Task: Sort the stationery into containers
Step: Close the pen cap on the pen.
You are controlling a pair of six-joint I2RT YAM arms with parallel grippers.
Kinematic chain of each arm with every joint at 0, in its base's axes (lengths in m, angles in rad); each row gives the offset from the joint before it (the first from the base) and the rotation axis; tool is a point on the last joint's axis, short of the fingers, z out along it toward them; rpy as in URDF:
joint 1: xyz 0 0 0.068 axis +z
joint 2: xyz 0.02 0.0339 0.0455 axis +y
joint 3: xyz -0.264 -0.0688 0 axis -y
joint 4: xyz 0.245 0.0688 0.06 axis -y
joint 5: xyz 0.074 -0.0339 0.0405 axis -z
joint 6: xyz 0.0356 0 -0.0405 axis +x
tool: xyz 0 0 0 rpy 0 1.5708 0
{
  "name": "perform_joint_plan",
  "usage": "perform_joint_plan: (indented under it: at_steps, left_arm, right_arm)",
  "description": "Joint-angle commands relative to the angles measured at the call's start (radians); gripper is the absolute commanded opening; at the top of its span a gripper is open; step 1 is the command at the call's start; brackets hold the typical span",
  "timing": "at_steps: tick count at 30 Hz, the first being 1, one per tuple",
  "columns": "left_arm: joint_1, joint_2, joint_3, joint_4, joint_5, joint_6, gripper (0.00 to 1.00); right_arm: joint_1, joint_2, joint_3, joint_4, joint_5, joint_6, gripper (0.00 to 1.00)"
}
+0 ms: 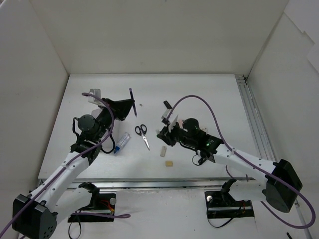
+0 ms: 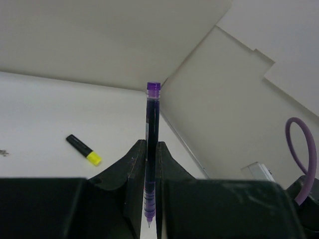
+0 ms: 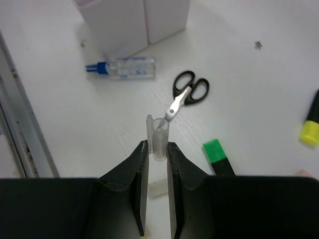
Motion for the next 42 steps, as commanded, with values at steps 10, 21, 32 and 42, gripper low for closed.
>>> perform_joint_plan:
  at_steps: [10,21,32,42]
  left_arm:
    - [-0.145,0.065,-0.218,0.842,0.006,-0.052,0.00]
    - [-0.154,0.071,-0.260,0.961,0.130,-0.007,0.00]
    - [-0.154,0.080,-0.249,0.932,0.209,0.053,0.00]
    - [-0.154,0.083,-0.260,0.949,0.193,0.073,0.00]
  right_arm:
    - [0.136,0.027,-0.003,0.394,0.039,0.070,0.00]
    - [0.136,-0.020,0.007,0.371,0.034,0.024,0.00]
    - [0.136,0.032,0.122,0.237,-0.026,-0.032,0.00]
    - [0.136,0.029,0.139,0.217,-0.009,-0.026,0.00]
